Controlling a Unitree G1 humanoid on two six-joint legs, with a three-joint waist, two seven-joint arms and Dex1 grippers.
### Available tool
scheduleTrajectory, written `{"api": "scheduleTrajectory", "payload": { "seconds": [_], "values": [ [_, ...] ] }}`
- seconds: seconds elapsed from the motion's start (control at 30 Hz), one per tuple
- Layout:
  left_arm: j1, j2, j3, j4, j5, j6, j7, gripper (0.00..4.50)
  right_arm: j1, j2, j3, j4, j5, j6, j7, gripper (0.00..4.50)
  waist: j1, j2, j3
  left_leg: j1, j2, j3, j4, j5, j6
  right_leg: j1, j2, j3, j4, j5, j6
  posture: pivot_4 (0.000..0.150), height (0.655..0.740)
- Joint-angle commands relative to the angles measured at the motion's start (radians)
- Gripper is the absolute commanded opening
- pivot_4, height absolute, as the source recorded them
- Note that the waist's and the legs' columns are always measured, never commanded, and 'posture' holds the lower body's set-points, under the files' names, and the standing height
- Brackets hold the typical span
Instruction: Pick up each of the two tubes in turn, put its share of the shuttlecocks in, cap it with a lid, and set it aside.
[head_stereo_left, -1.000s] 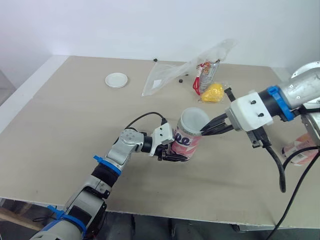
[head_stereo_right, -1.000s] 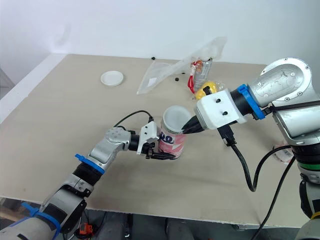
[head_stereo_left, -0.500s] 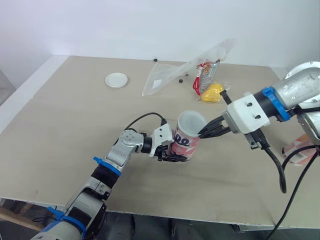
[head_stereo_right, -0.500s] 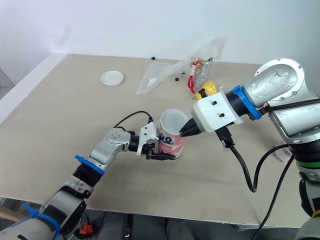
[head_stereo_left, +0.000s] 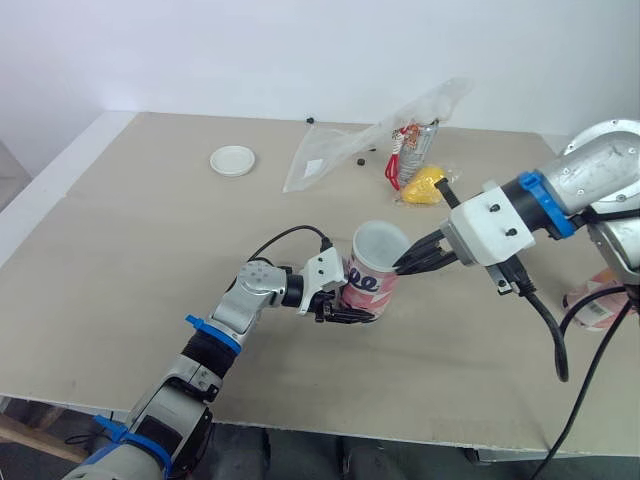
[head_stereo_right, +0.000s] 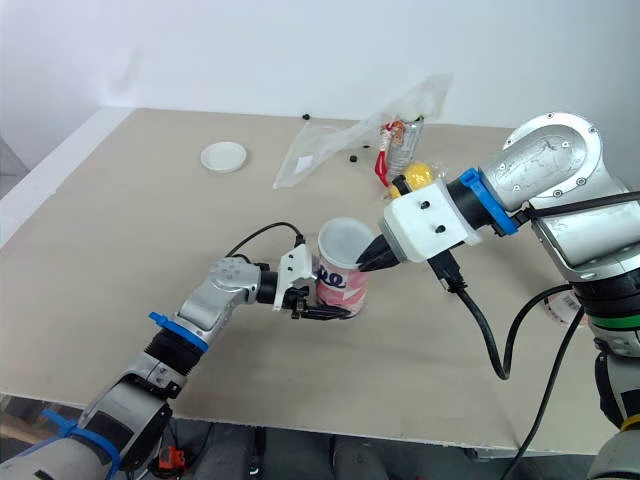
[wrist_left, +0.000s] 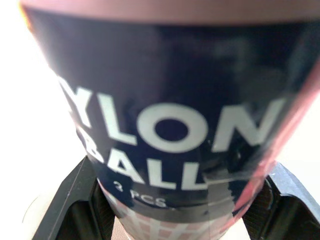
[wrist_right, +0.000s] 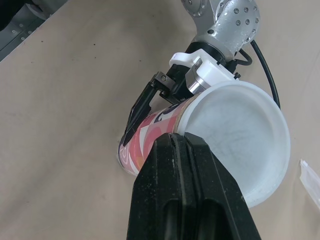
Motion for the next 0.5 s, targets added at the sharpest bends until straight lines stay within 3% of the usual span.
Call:
{"api": "scheduleTrajectory", "payload": {
  "seconds": [0.03,0.13,0.23,0.4,0.5],
  "values": [
    [0.017,0.007,-0.015,0.012,0.025,0.022,0.012,2.82,-0.031,0.005,0.012,0.001,0.001,-0.014,0.038,0.05,0.0,0.0,0.0,0.0,0.0,0.0,0.0,0.0,0.0,0.0,0.0,0.0,0.0,0.0,0.0,0.15,0.74],
    [0.018,0.007,-0.015,0.011,0.025,0.023,0.012,2.82,-0.035,-0.002,0.021,0.004,0.004,-0.005,0.038,0.05,0.0,0.0,0.0,0.001,0.0,0.0,0.0,0.0,0.0,0.0,0.0,0.0,0.0,0.0,0.0,0.15,0.74],
    [0.019,0.009,-0.014,0.011,0.024,0.025,0.012,2.82,-0.035,-0.009,0.021,0.0,0.021,0.025,0.038,0.82,0.0,0.0,0.0,0.001,0.0,0.001,0.0,0.0,0.0,0.0,0.0,0.0,0.0,0.0,0.0,0.15,0.74],
    [0.021,0.016,-0.011,0.01,0.023,0.025,0.009,2.82,-0.028,0.028,-0.053,-0.022,0.078,0.122,0.038,3.19,0.0,0.0,0.0,0.001,0.0,0.001,0.0,0.0,0.0,0.0,0.0,0.0,0.0,0.0,0.0,0.15,0.74],
    [0.022,0.021,-0.007,0.007,0.022,0.028,0.011,2.82,-0.014,0.027,-0.11,-0.037,0.144,0.228,0.002,3.19,0.0,0.0,0.0,0.0,0.0,0.001,0.0,0.0,0.0,0.0,0.0,0.0,0.0,0.0,0.0,0.15,0.74]
  ]
}}
